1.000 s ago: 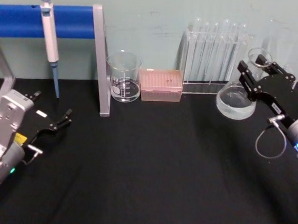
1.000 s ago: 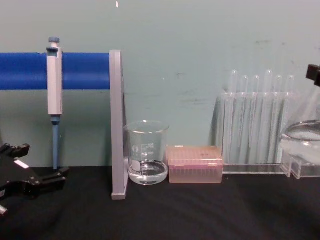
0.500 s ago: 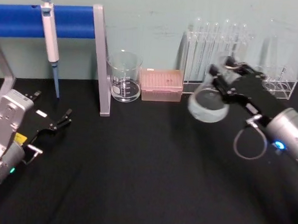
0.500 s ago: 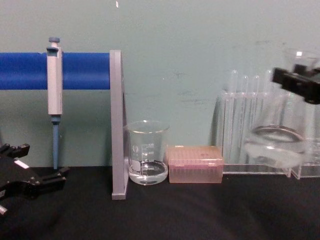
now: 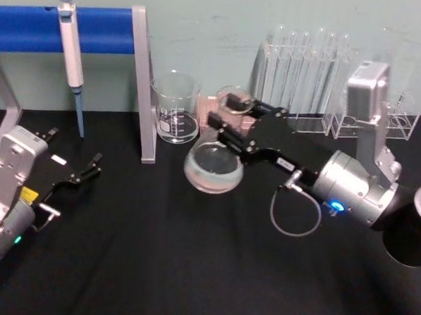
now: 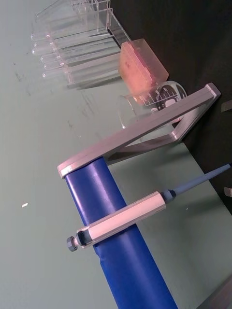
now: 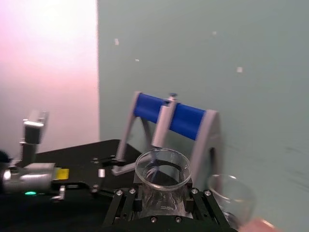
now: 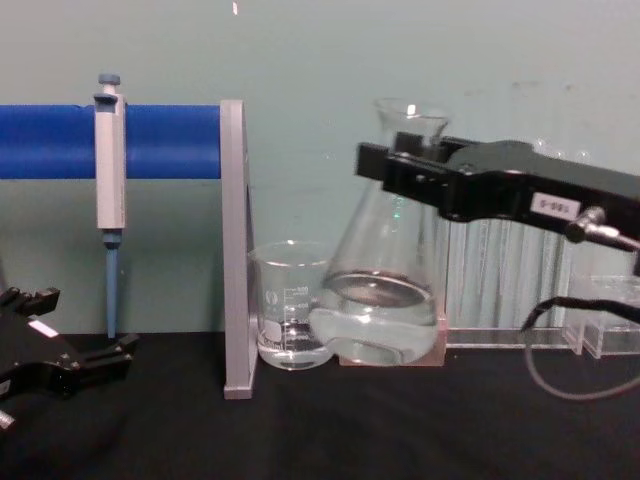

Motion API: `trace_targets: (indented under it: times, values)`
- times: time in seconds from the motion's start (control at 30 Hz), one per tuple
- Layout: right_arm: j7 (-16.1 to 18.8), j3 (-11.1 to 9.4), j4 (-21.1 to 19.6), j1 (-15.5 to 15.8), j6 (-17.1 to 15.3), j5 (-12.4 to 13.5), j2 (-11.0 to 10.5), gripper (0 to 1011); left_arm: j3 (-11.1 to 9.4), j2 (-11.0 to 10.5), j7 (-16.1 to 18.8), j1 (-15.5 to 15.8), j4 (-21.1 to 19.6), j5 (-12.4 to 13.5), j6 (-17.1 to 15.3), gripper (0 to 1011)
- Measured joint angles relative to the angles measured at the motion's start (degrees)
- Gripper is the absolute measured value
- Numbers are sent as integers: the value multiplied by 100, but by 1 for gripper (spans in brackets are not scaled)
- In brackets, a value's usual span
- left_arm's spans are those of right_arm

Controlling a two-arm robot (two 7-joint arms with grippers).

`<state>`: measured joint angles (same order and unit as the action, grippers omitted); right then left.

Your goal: Grasp the erlenmeyer flask with one hand, shake it three times, then place it back.

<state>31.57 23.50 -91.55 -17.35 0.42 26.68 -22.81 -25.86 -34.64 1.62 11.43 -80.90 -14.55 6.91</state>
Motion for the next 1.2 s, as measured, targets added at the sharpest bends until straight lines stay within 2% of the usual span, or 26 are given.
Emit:
trace_targets:
  times: [0.17,0.3,0.47,0.63,0.83,0.93,1.1,1.2]
  values:
    - [177,203,56,-132,15,91,4,450,0,0,0,0,0,0,0,1001]
    - [199,278,73,-175,26,144,-22,450,0,0,0,0,0,0,0,1001]
    - [122,303,80,-185,48,189,-81,450,0,0,0,0,0,0,0,1001]
    - [-95,218,46,-119,88,193,-150,450,0,0,0,0,0,0,0,1001]
    - [-492,-68,-46,51,131,175,-243,450,0,0,0,0,0,0,0,1001]
    - [-798,-337,-128,219,137,125,-311,450,0,0,0,0,0,0,0,1001]
    - [-1065,-625,-204,415,126,82,-372,450,0,0,0,0,0,0,0,1001]
    - [-1296,-893,-275,631,91,42,-416,450,0,0,0,0,0,0,0,1001]
